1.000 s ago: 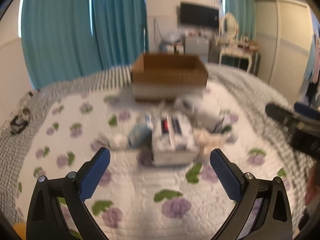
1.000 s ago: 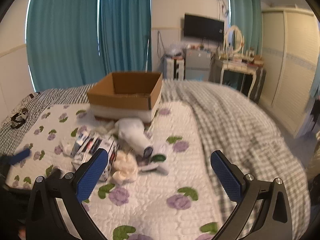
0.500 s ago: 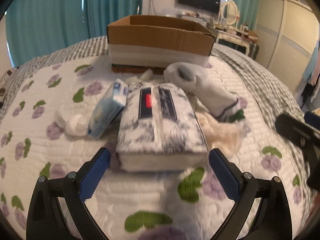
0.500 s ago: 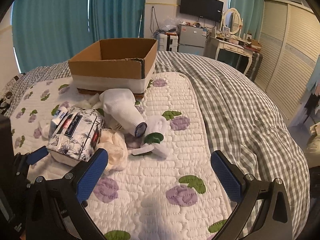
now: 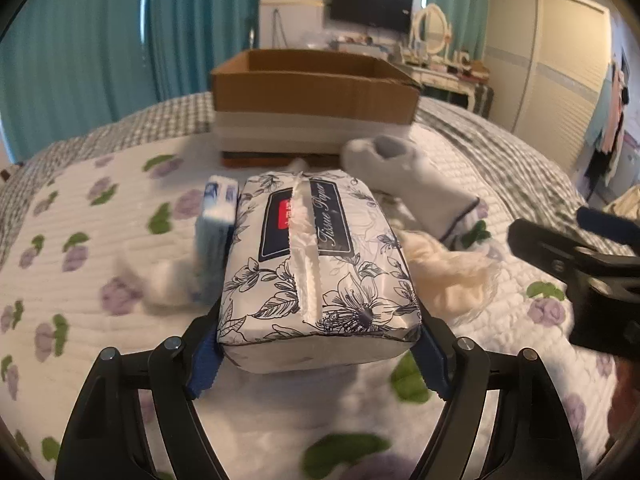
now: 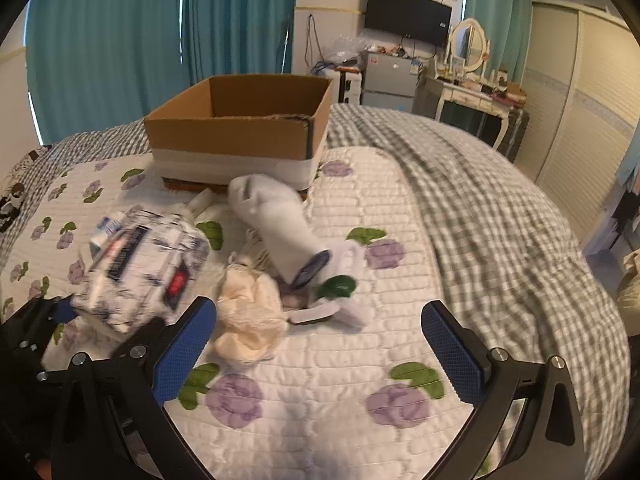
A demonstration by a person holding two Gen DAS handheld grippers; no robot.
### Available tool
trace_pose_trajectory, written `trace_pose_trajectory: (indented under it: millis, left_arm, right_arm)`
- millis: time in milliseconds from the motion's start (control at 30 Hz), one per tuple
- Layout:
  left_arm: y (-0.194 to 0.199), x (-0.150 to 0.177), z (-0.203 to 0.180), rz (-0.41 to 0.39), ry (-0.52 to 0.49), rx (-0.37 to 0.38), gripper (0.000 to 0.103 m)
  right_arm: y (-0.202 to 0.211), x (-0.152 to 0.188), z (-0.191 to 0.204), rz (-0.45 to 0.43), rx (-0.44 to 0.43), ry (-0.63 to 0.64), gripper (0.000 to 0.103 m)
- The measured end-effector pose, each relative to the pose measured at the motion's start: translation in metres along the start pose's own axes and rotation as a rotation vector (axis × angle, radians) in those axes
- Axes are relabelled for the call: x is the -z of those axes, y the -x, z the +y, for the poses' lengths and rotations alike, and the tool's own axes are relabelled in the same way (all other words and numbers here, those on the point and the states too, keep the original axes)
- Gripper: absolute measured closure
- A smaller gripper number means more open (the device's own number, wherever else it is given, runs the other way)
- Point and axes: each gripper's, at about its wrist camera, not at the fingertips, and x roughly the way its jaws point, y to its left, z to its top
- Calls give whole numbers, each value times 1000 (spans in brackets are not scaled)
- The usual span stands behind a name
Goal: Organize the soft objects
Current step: 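Lower the left tool onto the floral tissue pack and close it, then close the right tool on the beige lace cloth, then carry the tissue pack with the left tool while the right carries the lace cloth into the box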
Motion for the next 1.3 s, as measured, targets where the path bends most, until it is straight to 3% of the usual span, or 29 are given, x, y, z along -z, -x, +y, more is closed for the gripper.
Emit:
trace_pose_trajectory:
  millis: [167,300,367,433,500,600,800,933,1133,1300]
  left_arm:
    - [11,4,30,-3,65,38,24]
    - [20,2,38,-21,87,63,24]
    - [23,2,39,-24,85,70,24]
    - [24,3,40,-23,82,71,24]
    - [25,4,40,-22,79,68,24]
    - [30,5,41,-21,79,66,24]
    - [53,6,34,-9,66,49,24]
    - [80,-2,24,-43,41,73,24]
    - [120,-33,16,-94,17,91,24]
    - [139,-72,12,-156,-7,102,24]
  right_arm:
    - [-27,2,21,65,-83,2,1]
    - [-52,3,40,119,-106,0,21]
    - [-61,4,46,133,-91,9,23]
    - [-70,4,50,156,-87,21,37]
    - [-78,6,51,187,-93,20,61]
    - [-72,9,47,173,-88,-2,78]
    - [-17,-3,37,59,-140,-17,80]
    - [28,-21,25,-14,-235,-63,80]
    - [92,-64,13,-145,-271,-43,80]
    - [119,-105,2,-208,-305,-33,80]
